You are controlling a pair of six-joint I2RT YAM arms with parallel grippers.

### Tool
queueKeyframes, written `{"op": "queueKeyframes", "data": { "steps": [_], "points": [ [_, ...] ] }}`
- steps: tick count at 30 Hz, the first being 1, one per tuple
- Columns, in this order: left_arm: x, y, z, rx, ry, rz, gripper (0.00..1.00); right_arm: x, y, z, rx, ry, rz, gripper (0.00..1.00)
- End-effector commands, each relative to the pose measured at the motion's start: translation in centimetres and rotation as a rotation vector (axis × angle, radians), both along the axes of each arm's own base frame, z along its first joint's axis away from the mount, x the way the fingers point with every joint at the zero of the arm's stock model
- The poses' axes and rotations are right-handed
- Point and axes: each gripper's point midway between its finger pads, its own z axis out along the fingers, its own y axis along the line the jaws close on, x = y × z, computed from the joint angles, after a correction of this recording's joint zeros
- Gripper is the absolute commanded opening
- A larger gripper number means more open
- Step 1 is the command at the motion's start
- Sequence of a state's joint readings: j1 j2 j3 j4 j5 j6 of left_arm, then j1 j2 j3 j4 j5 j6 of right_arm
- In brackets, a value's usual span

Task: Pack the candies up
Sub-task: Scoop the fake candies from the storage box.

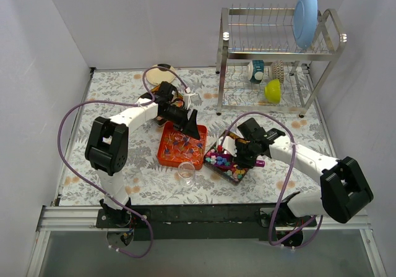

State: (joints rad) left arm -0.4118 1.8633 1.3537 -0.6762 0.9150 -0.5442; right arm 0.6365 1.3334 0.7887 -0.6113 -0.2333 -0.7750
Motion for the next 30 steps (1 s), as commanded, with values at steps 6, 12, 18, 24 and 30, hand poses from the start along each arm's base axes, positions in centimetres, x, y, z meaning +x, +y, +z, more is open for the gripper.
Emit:
{"op": "queueKeyframes", "data": {
  "steps": [6, 12, 18, 24, 30],
  "points": [
    [2.8, 2.1, 4.3, 0.055, -0.151, 0.034, 0.78, -1.5, -0.2, 1.2, 0.102, 0.029, 0.029, 0.01],
    [4.1, 2.8, 5.1, 0.06, -0.2, 0.063, 0.8, -2.4, -1.4, 0.8, 0.103, 0.026, 0.025, 0.01],
    [4.9, 3.5, 5.5, 0.074, -0.24, 0.07, 0.8, -2.5, -1.8, 0.9, 0.148, 0.006, 0.022, 0.01],
    [5.6, 4.3, 5.6, 0.077, -0.256, 0.08, 0.8, -2.8, -1.8, 0.4, 0.197, 0.033, -0.002, 0.01],
    [5.9, 4.2, 5.9, 0.071, -0.269, 0.083, 0.8, -2.7, -1.8, 1.2, 0.254, 0.033, -0.023, 0.01]
  ]
}}
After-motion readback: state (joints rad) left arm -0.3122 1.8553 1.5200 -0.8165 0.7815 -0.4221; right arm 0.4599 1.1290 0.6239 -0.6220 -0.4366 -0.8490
